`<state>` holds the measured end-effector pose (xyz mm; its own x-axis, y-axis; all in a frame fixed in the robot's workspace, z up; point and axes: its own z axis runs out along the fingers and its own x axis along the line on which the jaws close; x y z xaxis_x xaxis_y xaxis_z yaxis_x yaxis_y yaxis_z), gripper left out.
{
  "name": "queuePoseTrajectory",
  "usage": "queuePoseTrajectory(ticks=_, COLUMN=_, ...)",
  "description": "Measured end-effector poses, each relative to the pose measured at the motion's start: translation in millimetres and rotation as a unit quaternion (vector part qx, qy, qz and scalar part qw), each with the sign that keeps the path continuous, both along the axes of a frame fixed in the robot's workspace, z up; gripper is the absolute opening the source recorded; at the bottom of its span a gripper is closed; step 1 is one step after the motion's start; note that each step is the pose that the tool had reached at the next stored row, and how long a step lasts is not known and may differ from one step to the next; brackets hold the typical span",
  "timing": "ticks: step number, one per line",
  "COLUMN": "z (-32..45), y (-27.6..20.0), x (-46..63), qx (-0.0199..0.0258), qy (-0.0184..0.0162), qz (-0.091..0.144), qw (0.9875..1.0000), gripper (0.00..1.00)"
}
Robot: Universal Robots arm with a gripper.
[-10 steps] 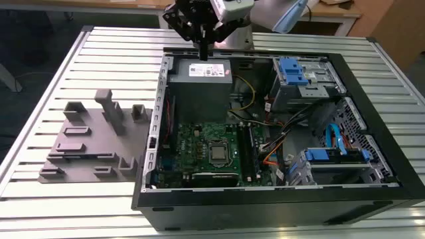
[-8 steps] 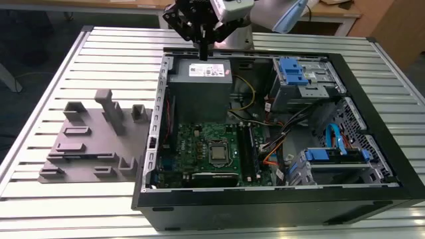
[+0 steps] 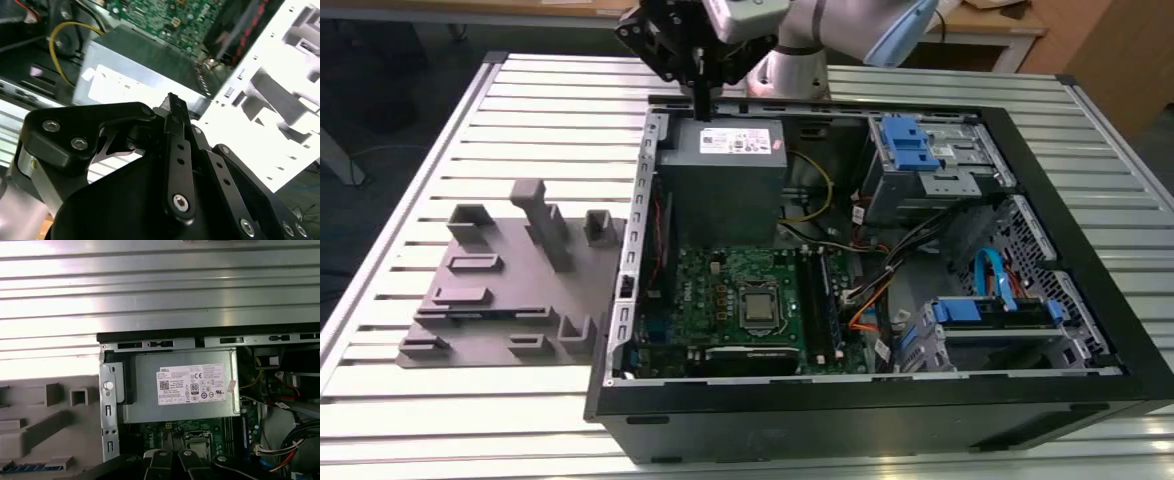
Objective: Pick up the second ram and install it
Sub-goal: 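Reach for the second ram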
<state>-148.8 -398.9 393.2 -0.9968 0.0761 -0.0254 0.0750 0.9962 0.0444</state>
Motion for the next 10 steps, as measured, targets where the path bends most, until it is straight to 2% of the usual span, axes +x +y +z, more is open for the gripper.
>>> queuePoseTrajectory(ticks=10, z=-0.5, y=0.0, x=-43.4, qx=0.0, qy=-0.0005, qz=0.0, qw=1.0, gripper=0.11)
